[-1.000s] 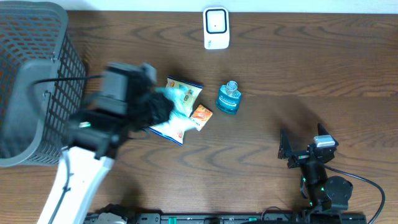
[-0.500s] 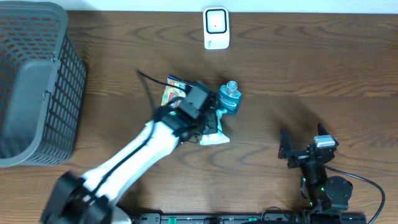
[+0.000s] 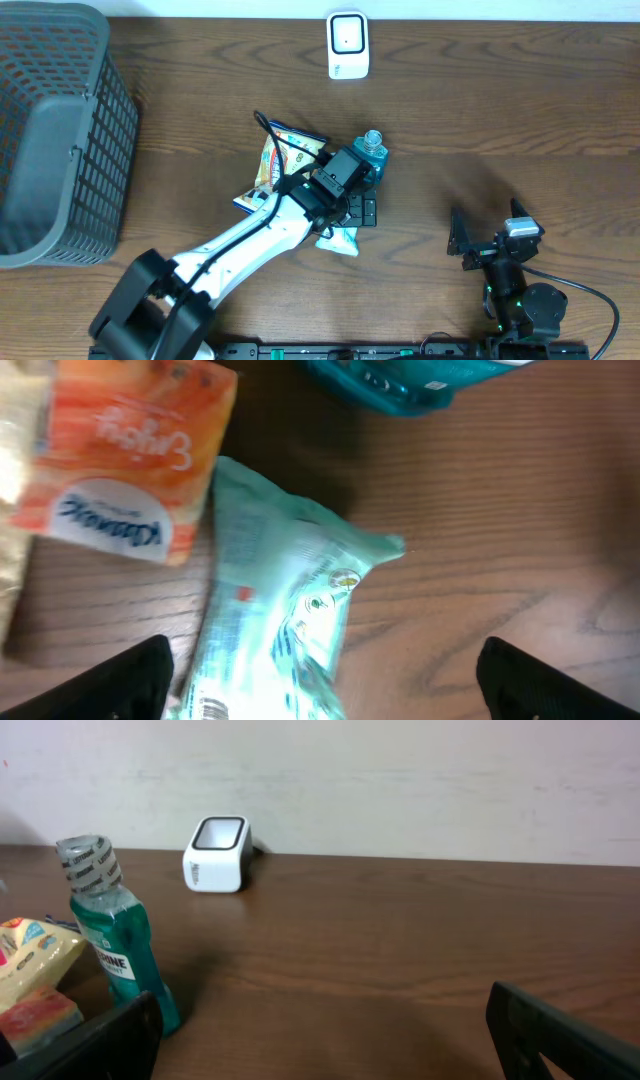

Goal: Scan the item barcode

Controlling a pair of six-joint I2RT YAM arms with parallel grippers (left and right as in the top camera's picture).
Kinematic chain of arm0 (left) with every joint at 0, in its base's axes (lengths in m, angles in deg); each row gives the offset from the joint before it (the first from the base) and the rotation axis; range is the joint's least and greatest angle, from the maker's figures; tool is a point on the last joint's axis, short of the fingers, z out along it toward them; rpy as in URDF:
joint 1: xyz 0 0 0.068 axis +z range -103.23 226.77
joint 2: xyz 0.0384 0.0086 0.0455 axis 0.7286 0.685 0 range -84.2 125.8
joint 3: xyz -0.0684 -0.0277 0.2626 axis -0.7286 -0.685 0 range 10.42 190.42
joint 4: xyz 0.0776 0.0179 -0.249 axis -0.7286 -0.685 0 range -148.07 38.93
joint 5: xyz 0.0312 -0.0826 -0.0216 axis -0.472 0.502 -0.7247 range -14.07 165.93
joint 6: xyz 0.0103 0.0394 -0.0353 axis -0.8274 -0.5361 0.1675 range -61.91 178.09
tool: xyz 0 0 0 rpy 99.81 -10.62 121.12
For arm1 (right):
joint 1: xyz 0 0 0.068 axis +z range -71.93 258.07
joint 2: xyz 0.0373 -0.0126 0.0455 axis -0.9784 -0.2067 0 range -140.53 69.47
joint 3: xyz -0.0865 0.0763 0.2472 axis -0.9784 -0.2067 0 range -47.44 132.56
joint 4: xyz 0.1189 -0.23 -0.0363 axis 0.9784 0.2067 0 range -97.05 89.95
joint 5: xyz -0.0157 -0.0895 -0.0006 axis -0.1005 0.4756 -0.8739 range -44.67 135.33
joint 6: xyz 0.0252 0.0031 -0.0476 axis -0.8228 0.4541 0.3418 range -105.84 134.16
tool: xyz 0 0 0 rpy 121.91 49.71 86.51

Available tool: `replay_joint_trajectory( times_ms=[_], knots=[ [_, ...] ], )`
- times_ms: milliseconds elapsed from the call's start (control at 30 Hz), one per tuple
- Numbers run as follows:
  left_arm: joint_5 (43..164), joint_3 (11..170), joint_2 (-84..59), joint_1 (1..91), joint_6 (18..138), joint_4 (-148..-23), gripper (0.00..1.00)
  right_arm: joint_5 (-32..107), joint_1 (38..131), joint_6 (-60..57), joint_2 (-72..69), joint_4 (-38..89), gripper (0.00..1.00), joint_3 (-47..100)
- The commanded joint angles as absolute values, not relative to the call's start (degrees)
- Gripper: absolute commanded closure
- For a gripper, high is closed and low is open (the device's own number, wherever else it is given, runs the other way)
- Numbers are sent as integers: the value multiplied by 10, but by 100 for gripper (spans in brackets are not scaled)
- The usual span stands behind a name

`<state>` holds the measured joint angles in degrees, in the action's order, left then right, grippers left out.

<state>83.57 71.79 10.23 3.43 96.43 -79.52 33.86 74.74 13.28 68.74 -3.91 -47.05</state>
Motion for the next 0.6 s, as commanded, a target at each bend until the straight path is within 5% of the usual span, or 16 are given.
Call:
replay_joint_trajectory(
  times_ms=[0, 333, 567],
  knots=[
    [811, 739, 59, 35, 937, -810, 2, 343, 747, 125, 689, -38, 1, -471],
    [586, 752, -151, 35, 937, -841, 2, 343, 747, 125, 689, -37, 1, -471],
    [363, 752, -271, 35, 816, -575, 2, 343, 747, 125, 689, -37, 1, -471]
  ],
)
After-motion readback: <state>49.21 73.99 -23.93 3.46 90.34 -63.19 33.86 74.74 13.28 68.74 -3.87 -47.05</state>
